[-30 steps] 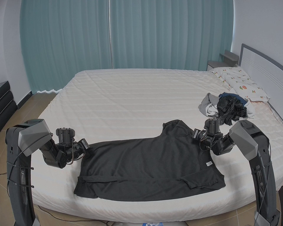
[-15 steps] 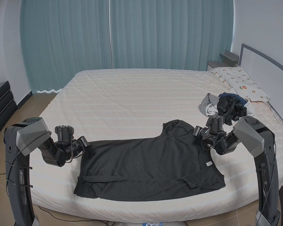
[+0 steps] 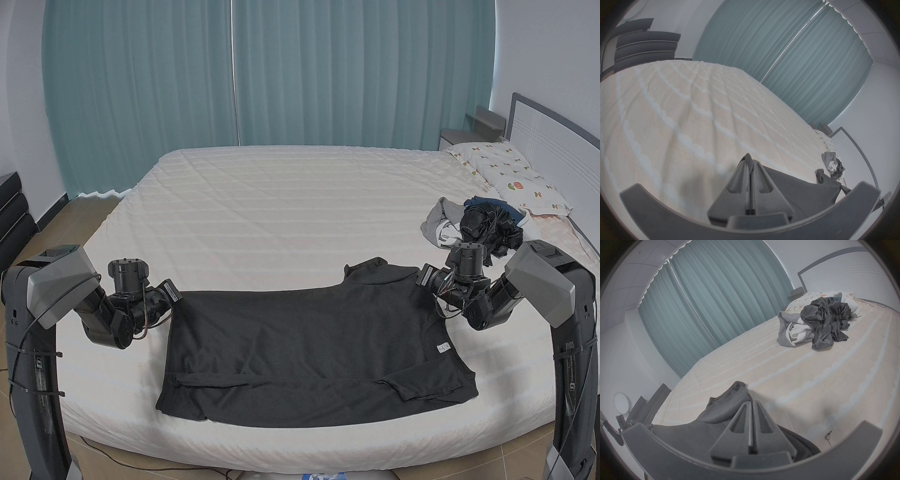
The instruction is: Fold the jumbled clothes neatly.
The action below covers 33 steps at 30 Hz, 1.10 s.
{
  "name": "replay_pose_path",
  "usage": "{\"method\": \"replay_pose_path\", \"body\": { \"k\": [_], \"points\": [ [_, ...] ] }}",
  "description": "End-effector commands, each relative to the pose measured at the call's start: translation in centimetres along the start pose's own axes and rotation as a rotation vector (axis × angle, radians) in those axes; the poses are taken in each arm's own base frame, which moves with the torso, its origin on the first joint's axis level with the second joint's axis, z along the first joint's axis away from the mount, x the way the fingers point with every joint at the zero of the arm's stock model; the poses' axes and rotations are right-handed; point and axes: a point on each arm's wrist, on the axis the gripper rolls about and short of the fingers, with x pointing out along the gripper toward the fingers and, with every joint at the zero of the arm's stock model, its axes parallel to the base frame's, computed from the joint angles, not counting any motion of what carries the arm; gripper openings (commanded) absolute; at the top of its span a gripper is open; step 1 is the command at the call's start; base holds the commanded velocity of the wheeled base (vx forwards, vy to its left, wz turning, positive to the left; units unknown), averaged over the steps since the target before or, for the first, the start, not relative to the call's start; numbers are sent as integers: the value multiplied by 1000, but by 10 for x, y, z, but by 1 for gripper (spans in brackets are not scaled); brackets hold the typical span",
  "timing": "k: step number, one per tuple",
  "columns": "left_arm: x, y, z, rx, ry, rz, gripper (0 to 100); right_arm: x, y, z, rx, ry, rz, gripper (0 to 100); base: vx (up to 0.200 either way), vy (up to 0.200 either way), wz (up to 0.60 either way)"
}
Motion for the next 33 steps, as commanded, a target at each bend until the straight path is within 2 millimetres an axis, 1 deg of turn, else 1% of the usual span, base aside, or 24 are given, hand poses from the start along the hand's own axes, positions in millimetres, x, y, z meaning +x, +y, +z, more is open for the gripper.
{"method": "replay_pose_path", "body": {
  "k": [1,5,6,7,9,12,14,19,23,24,28,33],
  "points": [
    [-3,-1,6,0,-25,-10,0,-12,5,14,4,-21,9,0,0,0,0],
    [-3,0,7,3,-41,-17,0,-18,7,27,52,-51,13,0,0,0,0],
    [-3,0,7,3,-41,-17,0,-18,7,27,52,-51,13,0,0,0,0],
    [-4,0,8,5,-43,-17,0,-24,8,35,78,-65,15,0,0,0,0],
    [-3,1,6,8,-37,-13,0,-30,6,38,83,-60,9,0,0,0,0],
    [-3,1,5,13,-33,-12,0,-31,3,36,87,-50,-1,0,0,0,0],
    [-4,1,7,13,-38,-13,0,-34,-1,29,82,-23,-19,0,0,0,0],
    [-6,0,7,25,-42,-8,0,-41,-6,30,84,-7,-27,0,0,0,0],
    [-7,5,1,112,-32,24,0,-51,-6,27,83,24,-16,0,0,0,0],
    [-8,5,-1,155,-45,29,0,-57,-5,29,84,29,-7,0,0,0,0],
    [-14,3,-3,180,-86,0,0,-67,-4,33,86,35,1,0,0,0,0],
    [-21,6,-10,268,-98,-9,0,-75,-7,30,88,52,-6,0,0,0,0]
  ]
}}
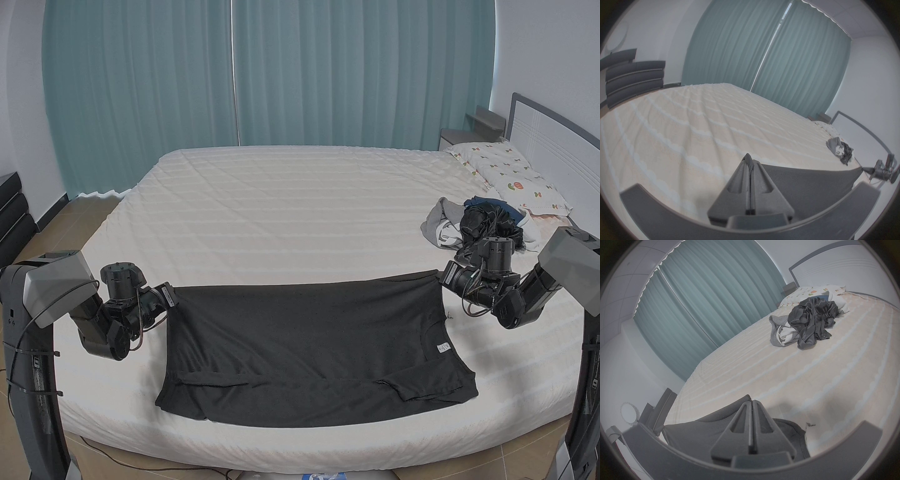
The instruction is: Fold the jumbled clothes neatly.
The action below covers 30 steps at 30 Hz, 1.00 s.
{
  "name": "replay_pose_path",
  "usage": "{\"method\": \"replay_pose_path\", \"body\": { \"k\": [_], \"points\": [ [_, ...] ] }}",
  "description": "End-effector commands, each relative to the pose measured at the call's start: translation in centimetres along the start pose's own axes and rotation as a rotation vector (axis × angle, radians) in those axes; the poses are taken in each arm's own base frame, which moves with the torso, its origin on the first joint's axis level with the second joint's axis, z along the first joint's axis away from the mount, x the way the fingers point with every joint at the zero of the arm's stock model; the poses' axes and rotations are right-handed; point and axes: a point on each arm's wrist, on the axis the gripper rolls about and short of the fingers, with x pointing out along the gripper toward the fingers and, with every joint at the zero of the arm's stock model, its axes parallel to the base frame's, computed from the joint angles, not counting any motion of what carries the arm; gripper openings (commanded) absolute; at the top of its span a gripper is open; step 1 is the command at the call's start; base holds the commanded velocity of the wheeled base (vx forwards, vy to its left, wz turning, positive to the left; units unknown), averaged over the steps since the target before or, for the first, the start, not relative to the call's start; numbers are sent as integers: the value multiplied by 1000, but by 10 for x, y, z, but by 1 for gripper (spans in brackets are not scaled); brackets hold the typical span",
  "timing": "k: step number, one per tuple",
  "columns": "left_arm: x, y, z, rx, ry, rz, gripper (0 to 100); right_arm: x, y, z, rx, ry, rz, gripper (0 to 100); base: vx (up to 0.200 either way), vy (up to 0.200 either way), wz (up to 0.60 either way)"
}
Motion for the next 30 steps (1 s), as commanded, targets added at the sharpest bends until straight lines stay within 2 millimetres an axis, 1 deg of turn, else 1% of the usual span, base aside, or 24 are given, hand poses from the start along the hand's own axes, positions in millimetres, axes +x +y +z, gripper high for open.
{"method": "replay_pose_path", "body": {
  "k": [1,5,7,11,17,19,21,23,27,28,30],
  "points": [
    [-9,3,-10,59,19,1,0,-15,1,1,1,9,-1,0,0,0,0],
    [-12,3,-11,72,1,-8,0,-21,-1,-3,4,33,3,0,0,0,0],
    [-14,3,-10,76,-24,-16,0,-30,-3,-6,8,60,10,0,0,0,0],
    [-18,5,-12,101,-21,-24,0,-42,-7,-9,14,78,22,0,0,0,0],
    [-27,5,-16,133,-9,-78,0,-50,-13,-14,-4,84,23,0,0,0,0],
    [-33,5,-18,155,0,-106,0,-56,-18,-19,-16,109,14,0,0,0,0],
    [-35,6,-17,166,-2,-111,0,-60,-19,-21,-23,121,16,0,0,0,0],
    [-39,11,-15,185,-1,-108,0,-67,-23,-26,-37,151,17,0,0,0,0],
    [-47,14,-18,213,29,-136,0,-71,-28,-31,-63,177,9,0,0,0,0],
    [-52,17,-22,246,53,-148,0,-73,-30,-35,-75,191,3,0,0,0,0],
    [-55,20,-25,283,71,-154,0,-75,-31,-38,-83,203,-2,0,0,0,0]
  ]
}}
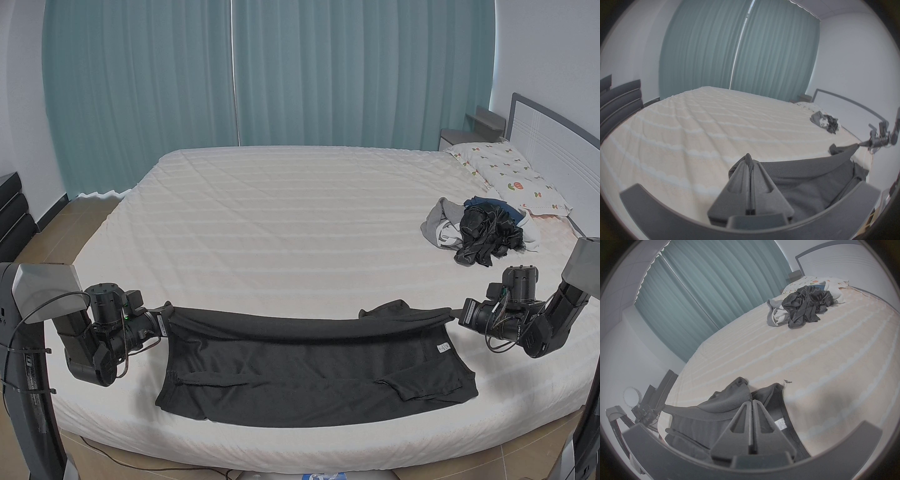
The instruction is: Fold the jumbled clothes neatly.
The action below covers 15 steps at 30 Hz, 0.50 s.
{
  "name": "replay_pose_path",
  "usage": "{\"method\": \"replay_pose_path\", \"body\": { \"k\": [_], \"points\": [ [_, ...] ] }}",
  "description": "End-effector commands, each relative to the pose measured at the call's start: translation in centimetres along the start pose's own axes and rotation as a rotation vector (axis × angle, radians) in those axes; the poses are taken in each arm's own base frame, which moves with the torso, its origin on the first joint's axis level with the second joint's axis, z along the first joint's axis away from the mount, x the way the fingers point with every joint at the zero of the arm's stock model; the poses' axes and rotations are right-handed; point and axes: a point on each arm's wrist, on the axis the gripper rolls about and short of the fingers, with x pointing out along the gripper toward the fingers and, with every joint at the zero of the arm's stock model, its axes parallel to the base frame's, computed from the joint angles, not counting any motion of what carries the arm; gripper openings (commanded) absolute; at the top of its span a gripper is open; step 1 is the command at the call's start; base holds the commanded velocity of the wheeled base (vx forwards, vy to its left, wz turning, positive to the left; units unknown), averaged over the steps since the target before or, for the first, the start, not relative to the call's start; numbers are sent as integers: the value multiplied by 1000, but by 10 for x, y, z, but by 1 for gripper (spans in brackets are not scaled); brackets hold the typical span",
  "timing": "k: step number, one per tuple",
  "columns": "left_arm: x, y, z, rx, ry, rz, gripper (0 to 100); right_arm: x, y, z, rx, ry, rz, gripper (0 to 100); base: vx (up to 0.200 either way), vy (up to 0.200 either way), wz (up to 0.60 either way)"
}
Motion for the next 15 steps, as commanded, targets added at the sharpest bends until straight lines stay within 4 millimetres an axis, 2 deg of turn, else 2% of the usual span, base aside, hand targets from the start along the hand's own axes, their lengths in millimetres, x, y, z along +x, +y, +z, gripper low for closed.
{"method": "replay_pose_path", "body": {
  "k": [1,3,5,10,15],
  "points": [
    [-13,4,-11,61,58,-6,0,-6,-5,-12,-16,42,-17,0,0,0,0],
    [-14,4,-14,81,69,-6,0,-6,-5,-14,-23,51,-20,0,0,0,0],
    [-15,2,-20,133,101,-3,0,-8,-10,-26,-53,97,-34,0,0,0,0],
    [-17,-6,-31,142,143,-24,0,-4,-15,-42,-66,165,-34,0,0,0,0],
    [-19,-5,-38,135,169,-21,0,-3,-19,-53,-58,205,-44,0,0,0,0]
  ]
}}
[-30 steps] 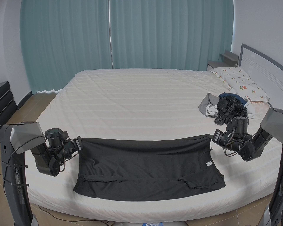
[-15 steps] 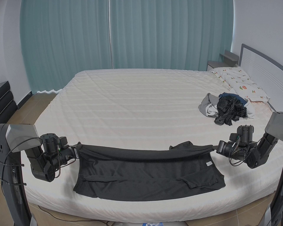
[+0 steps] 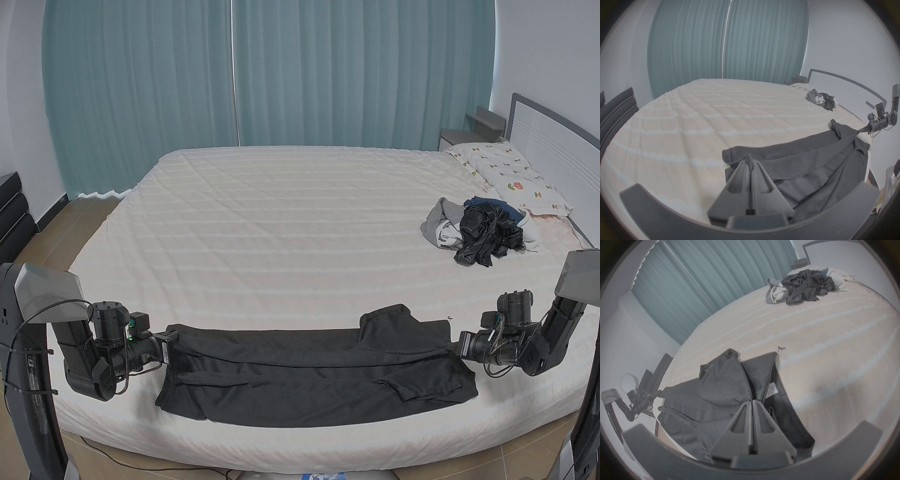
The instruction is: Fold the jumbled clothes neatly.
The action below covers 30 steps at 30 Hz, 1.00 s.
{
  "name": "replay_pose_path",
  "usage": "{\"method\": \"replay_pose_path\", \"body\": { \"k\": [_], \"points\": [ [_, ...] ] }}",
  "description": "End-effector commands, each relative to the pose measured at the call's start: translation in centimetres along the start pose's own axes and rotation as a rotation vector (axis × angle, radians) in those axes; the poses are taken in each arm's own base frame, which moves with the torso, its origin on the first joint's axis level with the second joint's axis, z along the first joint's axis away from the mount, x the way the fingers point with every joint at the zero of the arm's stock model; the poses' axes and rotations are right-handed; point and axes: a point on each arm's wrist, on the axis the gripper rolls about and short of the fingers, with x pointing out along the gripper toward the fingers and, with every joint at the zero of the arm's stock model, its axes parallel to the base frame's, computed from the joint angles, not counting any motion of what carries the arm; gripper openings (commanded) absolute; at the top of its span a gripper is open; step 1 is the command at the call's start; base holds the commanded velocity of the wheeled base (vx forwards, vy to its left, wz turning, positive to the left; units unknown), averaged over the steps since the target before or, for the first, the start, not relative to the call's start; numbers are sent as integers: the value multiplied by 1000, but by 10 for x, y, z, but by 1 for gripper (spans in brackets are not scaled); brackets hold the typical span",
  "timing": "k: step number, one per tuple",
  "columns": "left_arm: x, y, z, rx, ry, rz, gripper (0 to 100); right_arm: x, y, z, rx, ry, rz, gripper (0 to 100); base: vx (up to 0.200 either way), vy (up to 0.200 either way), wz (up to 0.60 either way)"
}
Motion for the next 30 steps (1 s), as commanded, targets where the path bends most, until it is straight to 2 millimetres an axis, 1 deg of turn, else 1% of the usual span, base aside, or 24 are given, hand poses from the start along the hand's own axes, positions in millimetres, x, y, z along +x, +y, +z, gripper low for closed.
{"method": "replay_pose_path", "body": {
  "k": [1,8,9,10,17,18,22,23,25,27,29,30],
  "points": [
    [2,0,-8,-7,28,-2,0,5,-4,-11,10,46,-11,0,0,0,0],
    [2,-1,-13,-9,43,-2,0,10,-7,-18,18,72,-21,0,0,0,0],
    [2,-1,-13,-8,44,-3,100,9,-8,-19,20,78,-23,0,0,0,0],
    [1,-2,-14,-6,45,-4,100,9,-8,-20,21,78,-23,100,0,0,0],
    [-4,-2,-14,-13,45,-12,100,5,-6,-11,24,30,-9,100,0,0,0],
    [-5,-1,-13,-15,34,-9,100,1,-4,-3,20,-14,2,100,0,0,0],
    [-9,-1,-1,-60,-7,-11,100,-8,1,16,60,-94,25,100,0,0,0],
    [-11,-1,8,-118,-37,-24,100,-9,6,21,83,-112,42,100,0,0,0],
    [-11,-2,10,-129,-41,-28,100,-8,7,21,86,-112,44,100,0,0,0],
    [-17,-3,23,-212,-77,-76,100,-3,17,19,100,-102,71,100,0,0,0],
    [-19,-2,32,-262,-94,-96,100,2,23,18,113,-93,89,100,0,0,0],
    [-19,-2,33,-266,-95,-96,100,2,23,18,116,-90,89,100,0,0,0]
  ]
}}
